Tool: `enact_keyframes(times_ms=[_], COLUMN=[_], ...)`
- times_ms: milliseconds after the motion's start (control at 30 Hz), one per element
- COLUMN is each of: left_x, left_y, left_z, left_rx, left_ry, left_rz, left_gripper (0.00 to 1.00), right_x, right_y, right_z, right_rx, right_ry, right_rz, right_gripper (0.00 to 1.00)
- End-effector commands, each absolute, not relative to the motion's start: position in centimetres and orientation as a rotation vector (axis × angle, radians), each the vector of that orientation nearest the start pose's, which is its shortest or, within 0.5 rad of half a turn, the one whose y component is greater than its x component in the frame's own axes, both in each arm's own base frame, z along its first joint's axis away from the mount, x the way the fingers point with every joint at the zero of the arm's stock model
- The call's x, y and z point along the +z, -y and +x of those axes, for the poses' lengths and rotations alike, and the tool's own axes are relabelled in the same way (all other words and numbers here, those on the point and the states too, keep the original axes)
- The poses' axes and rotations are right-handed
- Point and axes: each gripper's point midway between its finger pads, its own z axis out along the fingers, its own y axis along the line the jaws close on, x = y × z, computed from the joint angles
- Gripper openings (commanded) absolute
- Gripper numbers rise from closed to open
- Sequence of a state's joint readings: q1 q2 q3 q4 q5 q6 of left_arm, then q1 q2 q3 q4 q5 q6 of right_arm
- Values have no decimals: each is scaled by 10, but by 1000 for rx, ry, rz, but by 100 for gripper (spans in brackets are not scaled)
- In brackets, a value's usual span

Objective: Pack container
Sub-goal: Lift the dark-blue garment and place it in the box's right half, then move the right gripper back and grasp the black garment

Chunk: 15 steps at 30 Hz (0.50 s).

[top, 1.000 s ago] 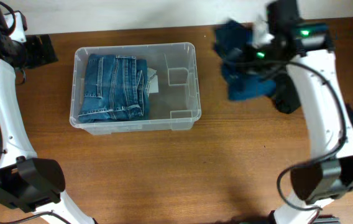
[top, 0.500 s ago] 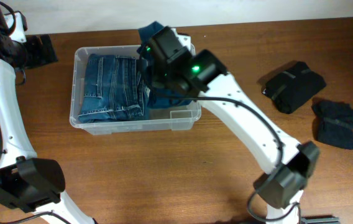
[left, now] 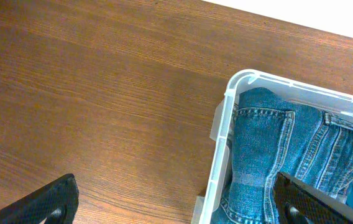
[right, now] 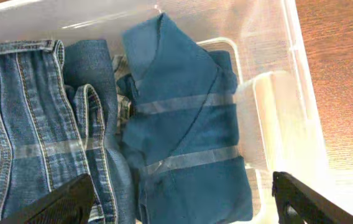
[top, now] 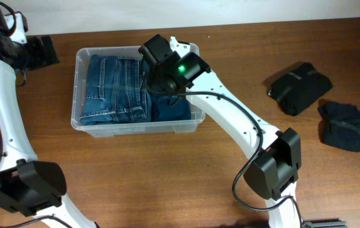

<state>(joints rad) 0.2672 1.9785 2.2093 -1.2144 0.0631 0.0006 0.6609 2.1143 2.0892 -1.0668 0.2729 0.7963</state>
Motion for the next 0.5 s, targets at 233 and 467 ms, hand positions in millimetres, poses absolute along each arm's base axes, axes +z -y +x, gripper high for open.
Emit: enact_keyframes(times_ms=[233,467], left_x=[262,262], left_y=[-120,-120], left_z=[470,470], left_rx=[33,33], left_ry=[-2543,-2544], left_rz=[-304,-304], left_gripper=[99,99], right_x=[259,233], right_y=[-169,-2], right_z=[451,464], right_rx=[19,-82], right_ry=[-2501,-2571], right_rz=[194,675], right_gripper=[99,99])
